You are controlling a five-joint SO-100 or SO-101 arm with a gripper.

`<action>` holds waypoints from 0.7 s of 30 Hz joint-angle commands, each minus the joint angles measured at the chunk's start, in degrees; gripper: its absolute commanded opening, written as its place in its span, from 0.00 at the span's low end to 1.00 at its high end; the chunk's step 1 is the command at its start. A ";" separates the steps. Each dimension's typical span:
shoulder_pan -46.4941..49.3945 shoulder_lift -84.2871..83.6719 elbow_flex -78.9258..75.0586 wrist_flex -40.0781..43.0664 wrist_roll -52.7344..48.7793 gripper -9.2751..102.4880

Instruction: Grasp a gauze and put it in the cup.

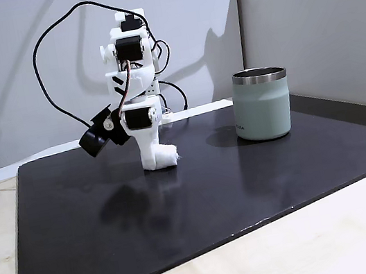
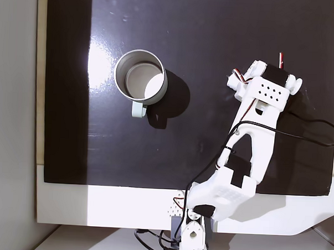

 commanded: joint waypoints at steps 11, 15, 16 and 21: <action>-3.78 14.68 -7.03 12.57 1.41 0.10; -6.24 23.82 -7.47 16.87 1.49 0.10; -6.77 25.58 -8.00 18.19 1.49 0.10; -8.96 31.99 -10.99 23.91 1.58 0.10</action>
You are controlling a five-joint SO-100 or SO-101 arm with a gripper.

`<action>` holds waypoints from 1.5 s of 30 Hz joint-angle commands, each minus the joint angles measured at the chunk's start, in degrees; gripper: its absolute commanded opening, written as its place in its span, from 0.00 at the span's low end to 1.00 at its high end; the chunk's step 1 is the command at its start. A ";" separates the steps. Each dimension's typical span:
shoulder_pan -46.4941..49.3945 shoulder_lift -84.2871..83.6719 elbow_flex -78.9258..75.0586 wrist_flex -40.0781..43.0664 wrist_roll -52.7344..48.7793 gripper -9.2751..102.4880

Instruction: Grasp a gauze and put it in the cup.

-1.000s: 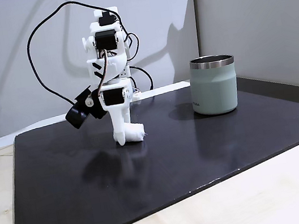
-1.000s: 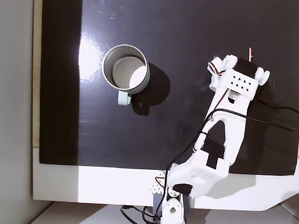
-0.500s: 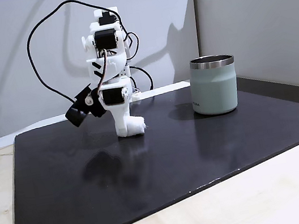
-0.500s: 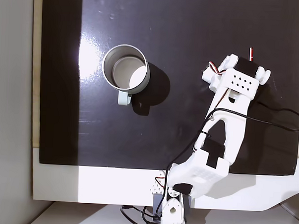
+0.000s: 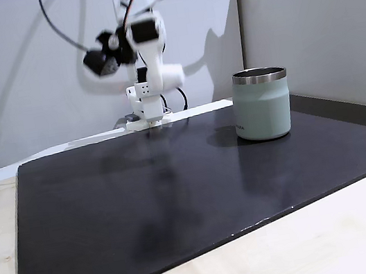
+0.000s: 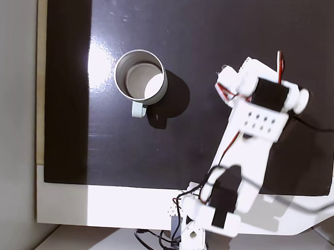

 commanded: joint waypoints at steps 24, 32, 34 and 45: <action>-32.43 3.43 -18.28 4.22 6.59 0.10; -35.60 -2.02 -18.72 4.22 7.29 0.10; -36.04 -3.16 -18.46 4.31 6.68 0.10; -36.65 -9.23 -19.51 4.31 6.94 0.09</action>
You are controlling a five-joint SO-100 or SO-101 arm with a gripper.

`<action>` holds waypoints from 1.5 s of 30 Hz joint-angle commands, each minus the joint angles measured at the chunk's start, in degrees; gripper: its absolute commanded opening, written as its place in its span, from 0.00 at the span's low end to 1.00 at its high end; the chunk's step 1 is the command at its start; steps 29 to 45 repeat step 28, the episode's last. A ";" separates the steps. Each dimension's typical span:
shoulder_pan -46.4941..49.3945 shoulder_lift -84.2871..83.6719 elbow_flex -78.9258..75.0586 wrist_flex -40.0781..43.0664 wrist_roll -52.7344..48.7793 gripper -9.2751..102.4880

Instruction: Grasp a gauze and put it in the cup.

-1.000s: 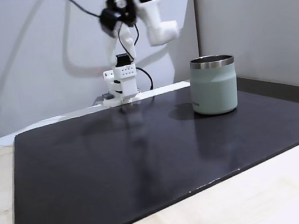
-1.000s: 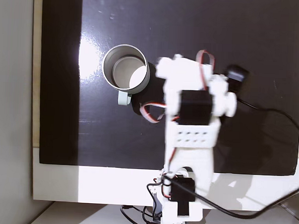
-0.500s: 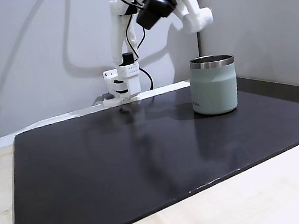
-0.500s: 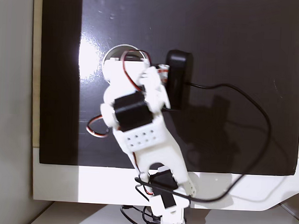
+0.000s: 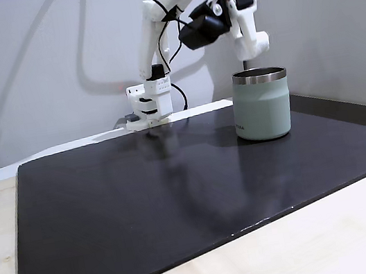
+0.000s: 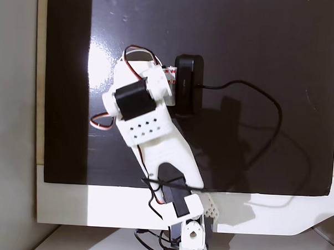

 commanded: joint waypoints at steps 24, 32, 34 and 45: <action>-1.58 -0.79 -2.81 0.18 1.05 0.38; -1.58 -0.79 -2.72 0.18 0.97 0.38; -1.58 -0.79 -2.72 0.18 0.97 0.38; -1.58 -0.79 -2.72 0.18 0.97 0.38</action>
